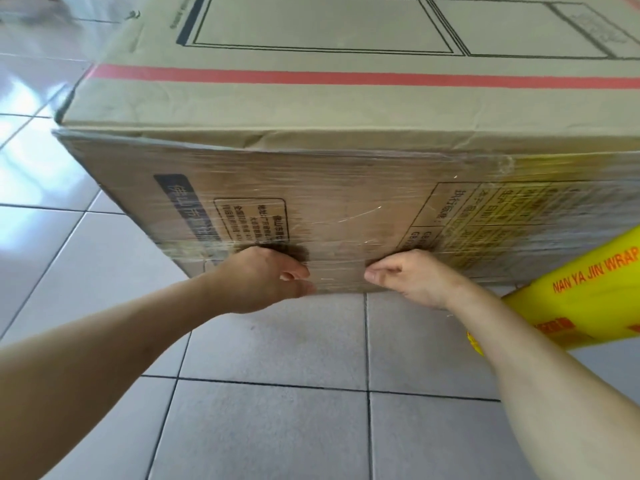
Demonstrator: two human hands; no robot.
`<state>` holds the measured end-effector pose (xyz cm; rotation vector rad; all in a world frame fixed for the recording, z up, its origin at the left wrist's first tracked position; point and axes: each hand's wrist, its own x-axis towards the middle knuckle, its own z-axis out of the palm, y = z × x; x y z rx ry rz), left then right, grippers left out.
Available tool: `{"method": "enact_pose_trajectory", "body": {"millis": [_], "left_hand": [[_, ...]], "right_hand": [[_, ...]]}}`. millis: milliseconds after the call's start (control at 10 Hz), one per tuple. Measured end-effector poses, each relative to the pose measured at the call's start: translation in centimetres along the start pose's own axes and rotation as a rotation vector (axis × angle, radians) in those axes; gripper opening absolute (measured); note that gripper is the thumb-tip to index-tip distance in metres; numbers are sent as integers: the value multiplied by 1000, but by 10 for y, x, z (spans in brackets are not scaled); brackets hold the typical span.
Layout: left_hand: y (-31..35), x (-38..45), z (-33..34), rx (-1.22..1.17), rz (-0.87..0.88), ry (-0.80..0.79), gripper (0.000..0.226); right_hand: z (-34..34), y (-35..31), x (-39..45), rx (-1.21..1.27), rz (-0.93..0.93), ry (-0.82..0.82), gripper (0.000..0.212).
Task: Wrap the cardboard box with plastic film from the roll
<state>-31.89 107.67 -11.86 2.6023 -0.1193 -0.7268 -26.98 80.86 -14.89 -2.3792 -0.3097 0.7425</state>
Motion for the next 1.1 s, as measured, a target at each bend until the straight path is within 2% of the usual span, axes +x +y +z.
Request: {"method": "enact_pose_trajectory", "body": {"millis": [100,200,400,500,600,700,800,1000,1100], "left_hand": [[1,1,10,-25,15,-93,52],[-8,7,21,-19,-1,-225,63],[-38,9,18,8,-48,-172,48],[-38,9,20,22,-56,-157,47],[-23,2,14,9,-39,-197,47],[-5,-12,-8,-197,20,-72,34],[6,-23,-28,-475,76,128,34],[15,-34,-28,-579,100,172,38],[25,-49,-38,-690,218,319,33]], "right_hand": [[10,-10,-2,-11,-17,-127,51],[21,-20,5,-237,-32,-308,58],[10,16,17,-312,62,-195,39],[11,20,14,-321,105,-154,42],[12,-4,5,-475,92,-210,42],[-15,-45,-13,-400,-72,-109,31],[-45,-65,-26,-132,-114,66,26],[-47,-75,-43,-42,-131,3,18],[-61,-91,-79,260,-298,83,14]]}}
